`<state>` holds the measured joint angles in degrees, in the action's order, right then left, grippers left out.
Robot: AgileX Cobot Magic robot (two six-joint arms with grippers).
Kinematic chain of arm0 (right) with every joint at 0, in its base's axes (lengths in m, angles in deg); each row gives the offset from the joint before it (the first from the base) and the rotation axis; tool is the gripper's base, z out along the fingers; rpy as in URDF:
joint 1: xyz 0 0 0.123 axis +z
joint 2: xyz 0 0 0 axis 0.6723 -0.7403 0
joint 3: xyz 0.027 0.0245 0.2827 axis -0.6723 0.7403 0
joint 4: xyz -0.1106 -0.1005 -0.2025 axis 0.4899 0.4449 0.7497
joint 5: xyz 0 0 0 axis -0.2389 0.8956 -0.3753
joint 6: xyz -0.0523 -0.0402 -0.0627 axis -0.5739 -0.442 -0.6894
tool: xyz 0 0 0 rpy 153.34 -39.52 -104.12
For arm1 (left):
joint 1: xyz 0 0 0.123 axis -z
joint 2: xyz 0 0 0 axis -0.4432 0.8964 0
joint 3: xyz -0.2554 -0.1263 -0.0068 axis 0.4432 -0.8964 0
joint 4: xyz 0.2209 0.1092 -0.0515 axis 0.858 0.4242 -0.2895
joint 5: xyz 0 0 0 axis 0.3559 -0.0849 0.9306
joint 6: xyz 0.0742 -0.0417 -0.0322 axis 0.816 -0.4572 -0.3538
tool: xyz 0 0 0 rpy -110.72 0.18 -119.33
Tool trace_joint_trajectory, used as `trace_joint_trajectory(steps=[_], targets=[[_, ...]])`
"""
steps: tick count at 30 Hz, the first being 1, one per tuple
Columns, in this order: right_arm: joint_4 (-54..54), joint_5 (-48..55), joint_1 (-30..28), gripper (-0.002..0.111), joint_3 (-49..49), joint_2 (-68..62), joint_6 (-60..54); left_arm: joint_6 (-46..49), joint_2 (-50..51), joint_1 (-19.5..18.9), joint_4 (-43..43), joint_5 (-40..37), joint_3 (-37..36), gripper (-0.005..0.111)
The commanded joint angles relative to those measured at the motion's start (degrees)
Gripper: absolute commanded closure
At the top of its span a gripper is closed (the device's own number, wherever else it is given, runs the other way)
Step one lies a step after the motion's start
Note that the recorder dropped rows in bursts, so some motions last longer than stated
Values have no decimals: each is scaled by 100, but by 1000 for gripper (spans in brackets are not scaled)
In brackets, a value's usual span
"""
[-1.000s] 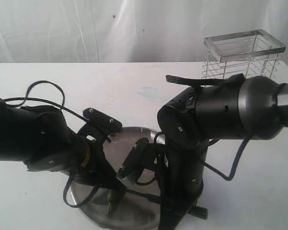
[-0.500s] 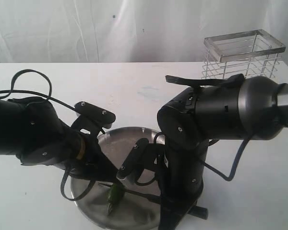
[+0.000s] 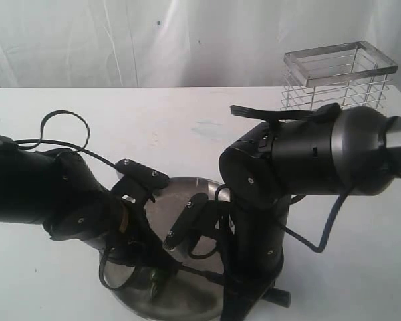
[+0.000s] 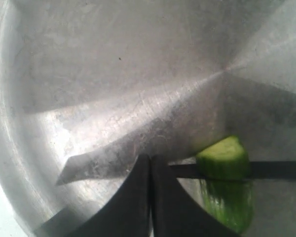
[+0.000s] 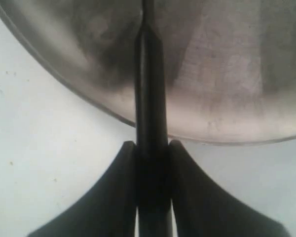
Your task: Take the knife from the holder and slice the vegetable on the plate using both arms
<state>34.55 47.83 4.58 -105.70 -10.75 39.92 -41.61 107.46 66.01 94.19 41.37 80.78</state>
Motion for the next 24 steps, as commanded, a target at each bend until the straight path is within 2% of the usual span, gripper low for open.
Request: trace_joint_trajectory(steps=[1, 9, 16, 24], targets=[[127, 1, -4, 108, -7, -10, 212, 128, 98, 39, -105, -24, -9, 107], [127, 1, -4, 108, -7, -40, 212, 105, 53, 39, -105, -22, -9, 107], [127, -48, -4, 108, -7, -38, 212, 346, -616, 39, -105, -263, -9, 107], [-31, -130, -4, 108, -7, -38, 200, 1335, -1156, 39, -1065, -561, -9, 107]])
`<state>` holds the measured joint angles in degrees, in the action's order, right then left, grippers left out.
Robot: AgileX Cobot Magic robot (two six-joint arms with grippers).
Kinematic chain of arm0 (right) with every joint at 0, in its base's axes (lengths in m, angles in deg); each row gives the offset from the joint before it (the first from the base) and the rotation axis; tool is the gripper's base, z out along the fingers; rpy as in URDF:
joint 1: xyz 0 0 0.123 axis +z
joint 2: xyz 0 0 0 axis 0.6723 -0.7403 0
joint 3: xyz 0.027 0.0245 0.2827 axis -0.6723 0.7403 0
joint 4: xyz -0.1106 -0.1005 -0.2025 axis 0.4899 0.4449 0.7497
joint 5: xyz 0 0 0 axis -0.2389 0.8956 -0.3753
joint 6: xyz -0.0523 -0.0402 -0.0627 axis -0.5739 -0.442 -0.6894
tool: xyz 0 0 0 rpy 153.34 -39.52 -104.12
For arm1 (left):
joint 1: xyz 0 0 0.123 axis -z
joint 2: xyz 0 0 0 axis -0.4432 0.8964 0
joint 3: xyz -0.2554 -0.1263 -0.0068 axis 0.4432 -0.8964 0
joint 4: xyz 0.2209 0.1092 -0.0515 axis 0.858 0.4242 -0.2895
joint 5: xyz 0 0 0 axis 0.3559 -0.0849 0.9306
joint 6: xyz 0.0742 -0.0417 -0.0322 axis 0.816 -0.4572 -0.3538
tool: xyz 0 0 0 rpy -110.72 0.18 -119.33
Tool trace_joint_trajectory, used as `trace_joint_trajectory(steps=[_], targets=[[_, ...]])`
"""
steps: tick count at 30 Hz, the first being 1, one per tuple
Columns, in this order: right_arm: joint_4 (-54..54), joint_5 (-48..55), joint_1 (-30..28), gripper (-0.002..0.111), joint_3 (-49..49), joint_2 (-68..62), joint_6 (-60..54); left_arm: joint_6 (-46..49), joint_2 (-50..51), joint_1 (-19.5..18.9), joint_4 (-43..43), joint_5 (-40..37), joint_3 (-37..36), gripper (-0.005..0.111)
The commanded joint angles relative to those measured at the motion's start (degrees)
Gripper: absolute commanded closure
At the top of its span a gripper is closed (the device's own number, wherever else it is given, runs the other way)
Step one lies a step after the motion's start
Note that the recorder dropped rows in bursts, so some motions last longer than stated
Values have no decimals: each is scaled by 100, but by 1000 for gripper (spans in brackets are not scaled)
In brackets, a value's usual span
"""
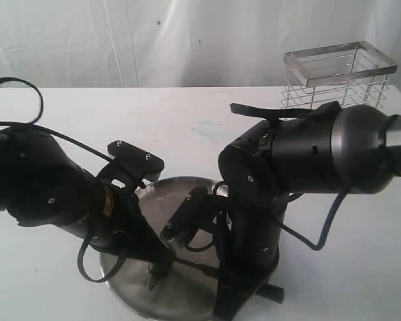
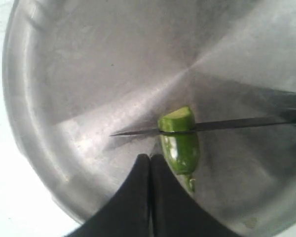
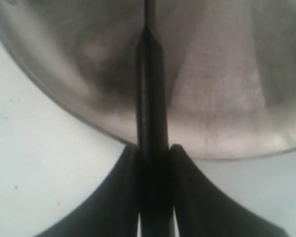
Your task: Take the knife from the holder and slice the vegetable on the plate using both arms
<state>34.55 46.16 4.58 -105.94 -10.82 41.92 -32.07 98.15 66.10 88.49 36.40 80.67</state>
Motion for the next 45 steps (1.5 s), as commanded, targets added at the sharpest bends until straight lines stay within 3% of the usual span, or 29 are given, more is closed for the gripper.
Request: trace_joint_trajectory(steps=[1, 9, 15, 19, 24, 27, 30, 37, 45], targets=[[-31, 36, -4, 108, 16, -31, 0, 395, -225, 31, -497, -85, 2, 107], [-31, -1, -4, 108, 16, -31, 0, 409, -235, -16, -417, -202, 2, 107], [-31, 10, -4, 108, 16, -31, 0, 900, -235, -635, -735, -525, 2, 107], [0, 21, -4, 108, 16, -31, 0, 3167, -235, -1164, -2632, -820, 2, 107], [0, 11, -4, 108, 16, -31, 0, 6718, -235, -2267, -5729, -2001, 2, 107], [0, 11, -4, 108, 16, -31, 0, 7956, -235, -2886, -7090, -2634, -45, 107], [0, -5, -4, 108, 16, -31, 0, 8520, -235, -3241, -7748, -2707, -314, 107], [0, -5, -4, 108, 16, -31, 0, 9718, 34, -3267, -9210, -2601, -899, 107], [0, 2, -4, 108, 16, -31, 0, 10076, 527, -2969, -9607, -2518, -926, 107]])
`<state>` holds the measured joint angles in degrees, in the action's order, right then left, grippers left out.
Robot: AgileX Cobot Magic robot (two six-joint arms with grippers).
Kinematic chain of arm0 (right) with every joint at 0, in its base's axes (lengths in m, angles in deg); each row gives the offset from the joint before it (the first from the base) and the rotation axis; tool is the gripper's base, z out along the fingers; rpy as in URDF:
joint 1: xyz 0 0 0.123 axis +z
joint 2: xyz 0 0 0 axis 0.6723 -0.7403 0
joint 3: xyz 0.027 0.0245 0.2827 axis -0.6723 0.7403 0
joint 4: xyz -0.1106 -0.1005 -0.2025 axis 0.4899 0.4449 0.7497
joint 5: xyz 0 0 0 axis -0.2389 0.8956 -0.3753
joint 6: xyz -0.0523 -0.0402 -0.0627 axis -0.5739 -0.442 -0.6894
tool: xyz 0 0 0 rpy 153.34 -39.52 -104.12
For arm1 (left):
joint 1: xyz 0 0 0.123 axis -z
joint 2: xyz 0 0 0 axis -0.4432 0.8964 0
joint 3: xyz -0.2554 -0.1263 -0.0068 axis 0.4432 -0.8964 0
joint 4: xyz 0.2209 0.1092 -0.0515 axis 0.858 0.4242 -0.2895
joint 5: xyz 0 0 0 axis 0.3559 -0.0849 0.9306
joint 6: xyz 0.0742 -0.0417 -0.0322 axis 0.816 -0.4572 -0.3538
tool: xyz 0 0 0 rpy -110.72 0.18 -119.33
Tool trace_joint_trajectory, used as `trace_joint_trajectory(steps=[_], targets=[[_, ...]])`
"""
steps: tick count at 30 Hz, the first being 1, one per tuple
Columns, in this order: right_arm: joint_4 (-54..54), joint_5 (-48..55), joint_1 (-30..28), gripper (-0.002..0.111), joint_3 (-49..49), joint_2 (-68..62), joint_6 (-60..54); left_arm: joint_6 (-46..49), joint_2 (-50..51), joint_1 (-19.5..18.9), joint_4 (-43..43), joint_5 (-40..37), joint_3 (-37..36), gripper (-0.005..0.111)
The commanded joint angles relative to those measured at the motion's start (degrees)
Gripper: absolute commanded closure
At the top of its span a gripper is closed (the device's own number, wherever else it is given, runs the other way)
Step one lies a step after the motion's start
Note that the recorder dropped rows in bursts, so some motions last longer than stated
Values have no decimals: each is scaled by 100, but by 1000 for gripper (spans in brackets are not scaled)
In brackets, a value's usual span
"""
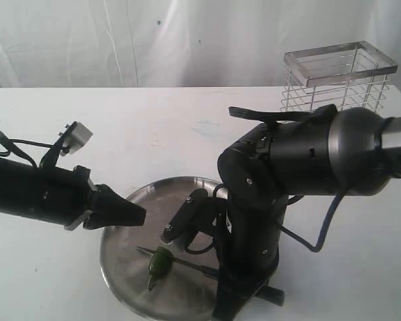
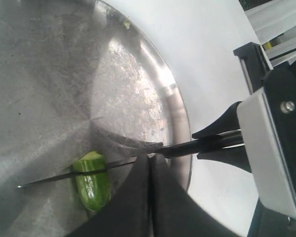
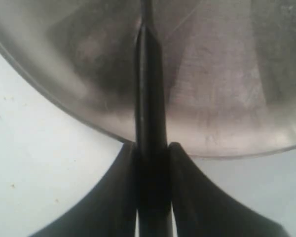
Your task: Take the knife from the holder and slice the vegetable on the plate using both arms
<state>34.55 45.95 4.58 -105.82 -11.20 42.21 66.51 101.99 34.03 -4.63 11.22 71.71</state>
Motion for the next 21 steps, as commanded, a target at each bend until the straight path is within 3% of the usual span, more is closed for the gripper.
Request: trace_joint_trajectory(steps=[1, 9, 21], targets=[[0, 23, -4, 108, 5, 7, -28, 263, 167, 310, -331, 61, -30, 107], [0, 6, -4, 108, 5, 7, -28, 258, 315, 965, -455, 1000, -30, 107], [0, -6, -4, 108, 5, 7, -28, 534, 668, 1021, -854, 761, -10, 107]])
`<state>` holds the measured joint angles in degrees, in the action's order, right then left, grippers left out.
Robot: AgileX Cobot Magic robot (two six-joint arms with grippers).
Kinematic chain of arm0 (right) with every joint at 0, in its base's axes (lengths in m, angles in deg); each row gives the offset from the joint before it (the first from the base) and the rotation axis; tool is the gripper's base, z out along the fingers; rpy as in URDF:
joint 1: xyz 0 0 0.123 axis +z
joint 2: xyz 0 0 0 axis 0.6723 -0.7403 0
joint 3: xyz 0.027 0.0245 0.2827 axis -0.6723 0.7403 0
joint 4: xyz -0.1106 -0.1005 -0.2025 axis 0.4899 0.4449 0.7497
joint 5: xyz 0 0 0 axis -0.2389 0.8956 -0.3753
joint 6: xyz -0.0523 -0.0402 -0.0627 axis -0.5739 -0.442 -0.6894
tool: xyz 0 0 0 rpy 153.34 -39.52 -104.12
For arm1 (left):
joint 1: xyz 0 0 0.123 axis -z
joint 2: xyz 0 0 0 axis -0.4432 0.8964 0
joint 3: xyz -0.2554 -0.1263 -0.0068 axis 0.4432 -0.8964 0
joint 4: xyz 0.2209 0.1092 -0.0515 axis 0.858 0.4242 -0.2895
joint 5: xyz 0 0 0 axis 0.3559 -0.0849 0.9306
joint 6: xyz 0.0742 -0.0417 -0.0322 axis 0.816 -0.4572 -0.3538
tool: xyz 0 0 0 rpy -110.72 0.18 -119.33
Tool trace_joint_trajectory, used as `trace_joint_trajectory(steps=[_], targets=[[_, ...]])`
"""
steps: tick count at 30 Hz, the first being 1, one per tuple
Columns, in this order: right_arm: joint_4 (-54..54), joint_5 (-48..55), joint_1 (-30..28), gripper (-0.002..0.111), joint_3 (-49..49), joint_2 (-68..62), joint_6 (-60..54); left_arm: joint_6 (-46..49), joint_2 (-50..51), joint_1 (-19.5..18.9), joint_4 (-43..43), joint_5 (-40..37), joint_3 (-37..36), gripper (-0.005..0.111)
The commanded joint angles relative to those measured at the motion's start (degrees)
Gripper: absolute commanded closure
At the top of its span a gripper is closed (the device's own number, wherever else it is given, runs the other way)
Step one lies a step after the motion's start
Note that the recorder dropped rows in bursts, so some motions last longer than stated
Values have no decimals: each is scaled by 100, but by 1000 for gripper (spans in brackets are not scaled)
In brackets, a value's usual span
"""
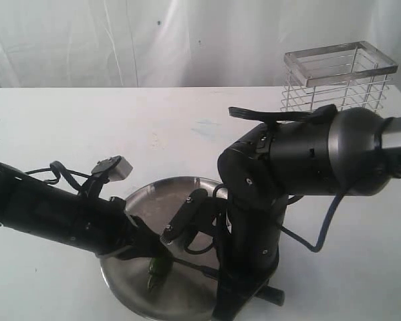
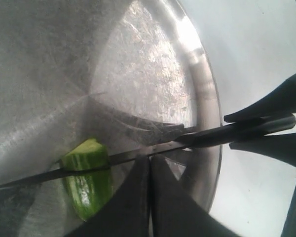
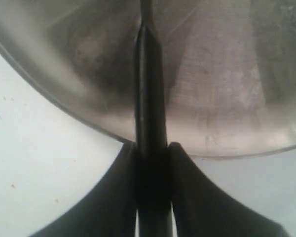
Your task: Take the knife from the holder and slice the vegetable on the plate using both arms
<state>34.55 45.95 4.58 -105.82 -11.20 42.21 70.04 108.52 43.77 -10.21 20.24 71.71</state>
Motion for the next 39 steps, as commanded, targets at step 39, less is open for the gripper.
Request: trace_joint_trajectory(steps=[39], targets=[[0, 180, -4, 108, 5, 7, -5, 499, 432, 382, -566, 1237, -10, 107]])
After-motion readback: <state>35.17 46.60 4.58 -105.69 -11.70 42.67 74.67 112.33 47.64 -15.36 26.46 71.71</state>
